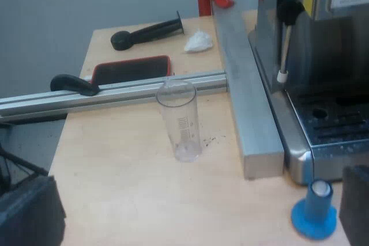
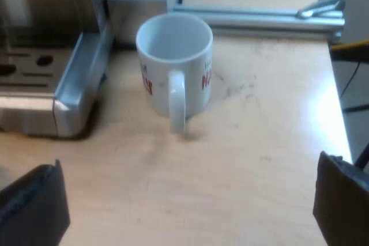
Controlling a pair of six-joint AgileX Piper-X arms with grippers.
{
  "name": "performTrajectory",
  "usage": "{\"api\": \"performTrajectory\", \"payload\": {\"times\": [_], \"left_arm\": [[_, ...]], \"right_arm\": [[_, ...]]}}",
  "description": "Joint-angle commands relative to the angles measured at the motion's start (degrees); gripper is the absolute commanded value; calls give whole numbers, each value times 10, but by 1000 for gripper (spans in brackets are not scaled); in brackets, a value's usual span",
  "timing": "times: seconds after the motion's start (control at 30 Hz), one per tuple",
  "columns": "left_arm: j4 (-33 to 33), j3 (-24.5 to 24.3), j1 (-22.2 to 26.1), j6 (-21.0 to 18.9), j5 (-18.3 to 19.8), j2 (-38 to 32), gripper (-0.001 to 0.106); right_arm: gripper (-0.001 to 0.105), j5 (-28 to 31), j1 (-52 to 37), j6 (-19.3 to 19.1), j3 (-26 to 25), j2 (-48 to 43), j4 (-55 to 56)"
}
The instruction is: Grind coffee beans and then tamp
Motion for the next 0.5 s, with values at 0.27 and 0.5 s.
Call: {"api": "performTrajectory", "payload": {"times": [0.27, 0.5], "left_arm": [[-64, 120, 1, -8, -3, -78, 105], [-64, 155, 1, -6, 35, -78, 105]], "right_arm": [[88, -5, 0, 6, 73, -26, -8], [88, -5, 0, 6, 86, -26, -22]]}}
